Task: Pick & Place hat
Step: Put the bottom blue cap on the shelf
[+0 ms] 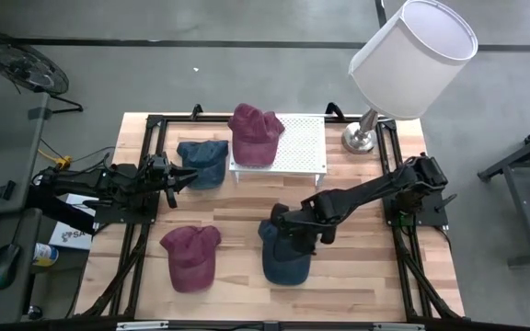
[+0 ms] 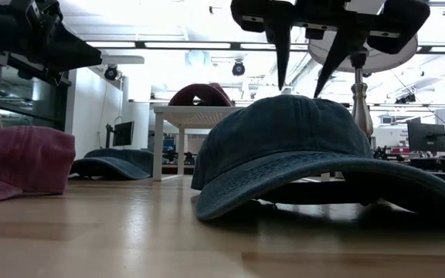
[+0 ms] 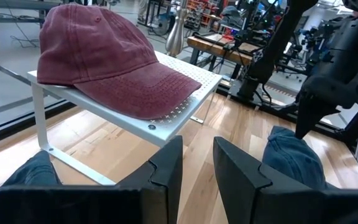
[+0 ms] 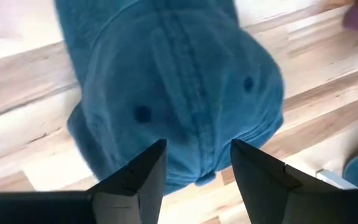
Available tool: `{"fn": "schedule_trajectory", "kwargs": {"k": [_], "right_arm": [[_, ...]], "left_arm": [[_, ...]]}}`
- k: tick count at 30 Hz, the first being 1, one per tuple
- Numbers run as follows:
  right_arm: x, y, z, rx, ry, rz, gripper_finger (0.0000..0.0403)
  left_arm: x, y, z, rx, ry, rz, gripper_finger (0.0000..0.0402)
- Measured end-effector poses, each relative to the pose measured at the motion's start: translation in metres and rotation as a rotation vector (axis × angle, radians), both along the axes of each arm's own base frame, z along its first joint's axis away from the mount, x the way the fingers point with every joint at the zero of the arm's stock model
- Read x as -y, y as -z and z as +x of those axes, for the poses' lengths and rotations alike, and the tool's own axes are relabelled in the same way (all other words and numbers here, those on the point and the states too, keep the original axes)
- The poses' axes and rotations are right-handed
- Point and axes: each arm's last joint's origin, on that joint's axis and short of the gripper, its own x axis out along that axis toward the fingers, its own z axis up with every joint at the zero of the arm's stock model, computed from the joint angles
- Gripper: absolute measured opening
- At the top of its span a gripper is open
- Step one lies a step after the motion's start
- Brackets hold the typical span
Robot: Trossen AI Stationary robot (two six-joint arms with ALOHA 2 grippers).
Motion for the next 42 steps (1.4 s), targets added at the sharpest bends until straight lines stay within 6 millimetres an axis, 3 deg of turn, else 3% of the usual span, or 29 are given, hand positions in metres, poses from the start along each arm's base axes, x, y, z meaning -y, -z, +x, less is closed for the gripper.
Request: {"fn": "schedule_trajectory", "kwargs": {"k": [11, 17, 34, 42], "right_arm": [[-0.004, -0.001, 0.003, 0.029, 0.167, 0.096, 0.0245], [-0.010, -0.001, 0.001, 0.016, 0.153, 0.120, 0.0272], [-0.002, 0.018, 0.012, -0.022, 0.093, 0.094, 0.0267], [-0.003, 0.019, 0.010, -0.047, 0.086, 0.111, 0.0207]], "left_arm": [[0.000, 0.000, 0.000, 0.000, 0.000, 0.000, 0.0090], [0.000, 0.000, 0.000, 0.000, 0.000, 0.000, 0.0090], [0.000, 0.000, 0.000, 0.001, 0.000, 0.000, 0.0090], [0.000, 0.000, 0.000, 0.000, 0.000, 0.000, 0.0090]]}}
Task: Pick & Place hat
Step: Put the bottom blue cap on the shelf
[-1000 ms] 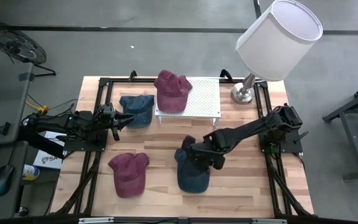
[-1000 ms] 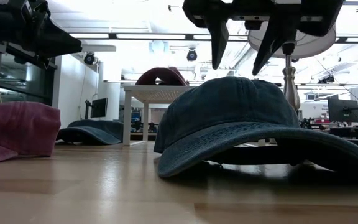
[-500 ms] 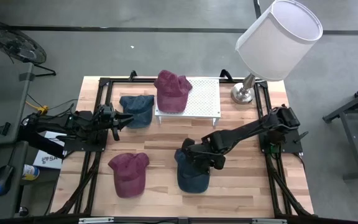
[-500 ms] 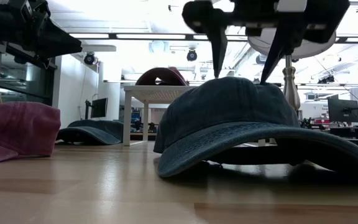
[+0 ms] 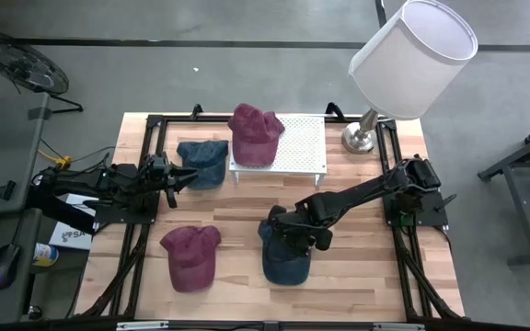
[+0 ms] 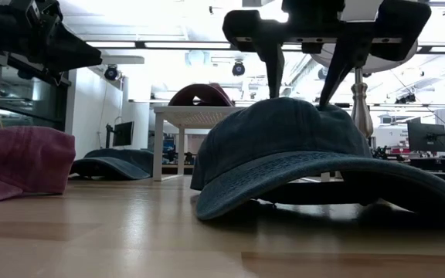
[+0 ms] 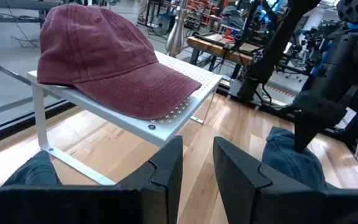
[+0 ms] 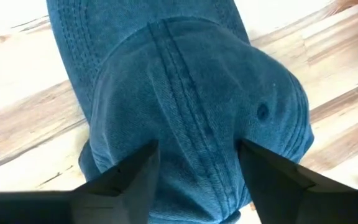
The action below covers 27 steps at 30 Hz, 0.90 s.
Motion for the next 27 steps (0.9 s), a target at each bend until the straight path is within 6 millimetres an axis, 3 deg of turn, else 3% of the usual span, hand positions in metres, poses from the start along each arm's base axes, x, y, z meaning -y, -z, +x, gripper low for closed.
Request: {"fn": "schedule_trajectory", "kwargs": {"k": [8, 22, 27], "right_arm": [[0.000, 0.001, 0.001, 0.005, -0.001, -0.005, 0.0131], [-0.001, 0.014, 0.009, 0.015, 0.025, -0.036, 0.0075], [-0.001, 0.015, 0.008, 0.006, 0.072, -0.038, 0.0021]], "left_arm": [[0.000, 0.000, 0.000, 0.000, -0.001, 0.000, 0.0090], [0.000, 0.000, 0.000, 0.000, 0.000, 0.000, 0.0090], [0.000, 0.000, 0.000, 0.000, 0.000, 0.000, 0.0090]]}}
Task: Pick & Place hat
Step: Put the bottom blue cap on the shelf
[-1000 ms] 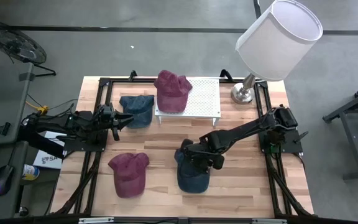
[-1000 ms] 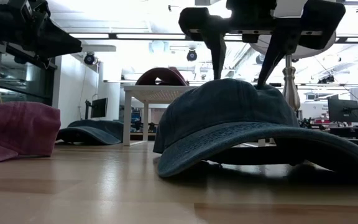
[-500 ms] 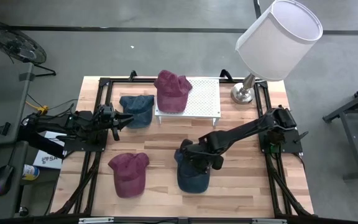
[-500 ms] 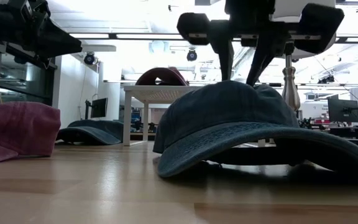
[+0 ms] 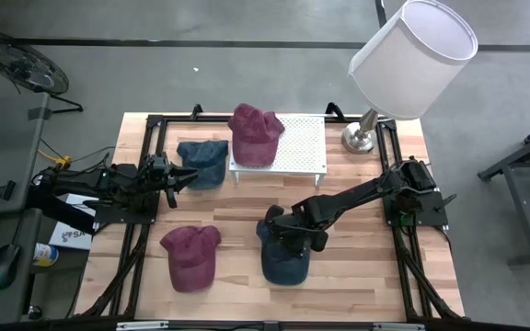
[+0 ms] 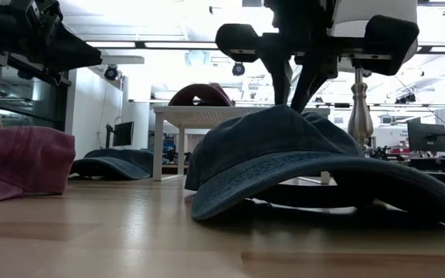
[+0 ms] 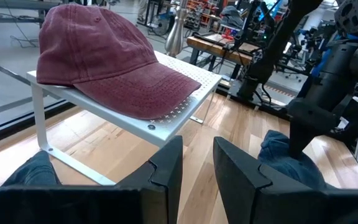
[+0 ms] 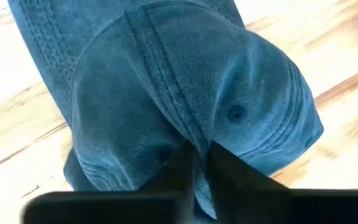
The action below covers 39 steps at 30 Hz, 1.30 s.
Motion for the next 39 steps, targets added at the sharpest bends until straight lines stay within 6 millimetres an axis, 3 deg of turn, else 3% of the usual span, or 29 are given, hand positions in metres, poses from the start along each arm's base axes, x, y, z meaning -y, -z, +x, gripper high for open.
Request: {"fn": "schedule_trajectory", "kwargs": {"k": [6, 10, 26, 39], "right_arm": [[0.000, -0.001, -0.002, -0.020, 0.106, 0.033, 0.0005], [0.001, -0.012, -0.006, -0.052, 0.147, 0.062, 0.0003], [0.008, -0.101, -0.022, -0.062, 0.088, 0.051, 0.0001], [0.053, -0.174, -0.032, 0.047, 0.079, -0.089, 0.0000]], "left_arm": [[0.000, 0.000, 0.000, 0.000, 0.000, 0.000, 0.0090], [0.000, 0.000, 0.000, -0.001, -0.001, 0.000, 0.0090], [0.000, 0.000, 0.000, 0.000, 0.000, 0.000, 0.0090], [0.000, 0.000, 0.000, 0.000, 0.000, 0.000, 0.0090]]}}
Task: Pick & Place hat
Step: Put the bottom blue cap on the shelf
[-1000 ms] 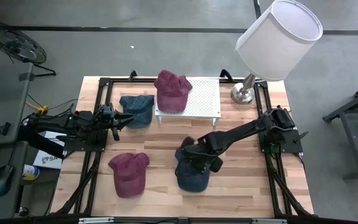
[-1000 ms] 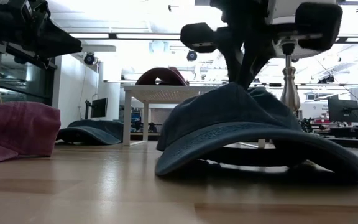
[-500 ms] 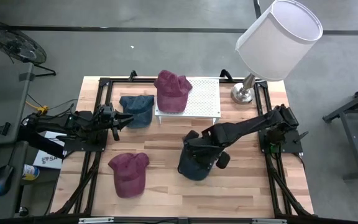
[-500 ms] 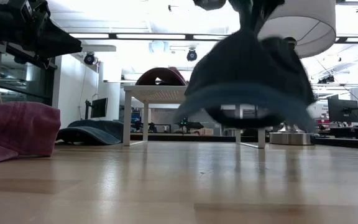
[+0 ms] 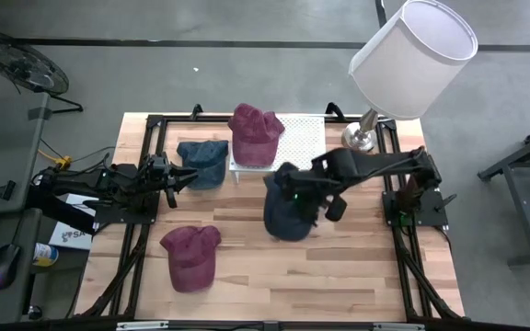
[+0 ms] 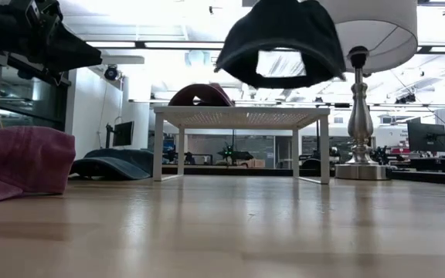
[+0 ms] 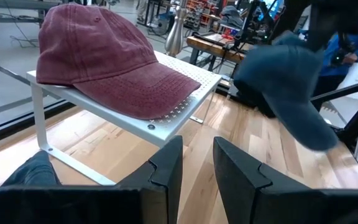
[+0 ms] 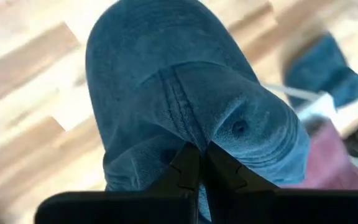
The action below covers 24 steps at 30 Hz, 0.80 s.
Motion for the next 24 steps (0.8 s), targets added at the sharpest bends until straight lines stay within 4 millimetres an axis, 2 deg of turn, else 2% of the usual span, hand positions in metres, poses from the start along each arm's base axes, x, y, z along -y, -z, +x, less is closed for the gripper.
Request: {"fn": "schedule_trajectory", "kwargs": {"k": [10, 19, 24], "right_arm": [[0.048, -0.030, -0.006, 0.076, 0.089, -0.101, 0.0000], [0.093, -0.032, -0.009, 0.049, 0.125, -0.183, 0.0000], [0.111, -0.035, -0.015, 0.046, 0.117, -0.195, 0.0000]], "left_arm": [[0.000, 0.000, 0.000, 0.000, 0.000, 0.000, 0.0090], [0.000, 0.000, 0.000, 0.000, 0.000, 0.000, 0.0090], [0.000, 0.000, 0.000, 0.000, 0.000, 0.000, 0.0090]]}}
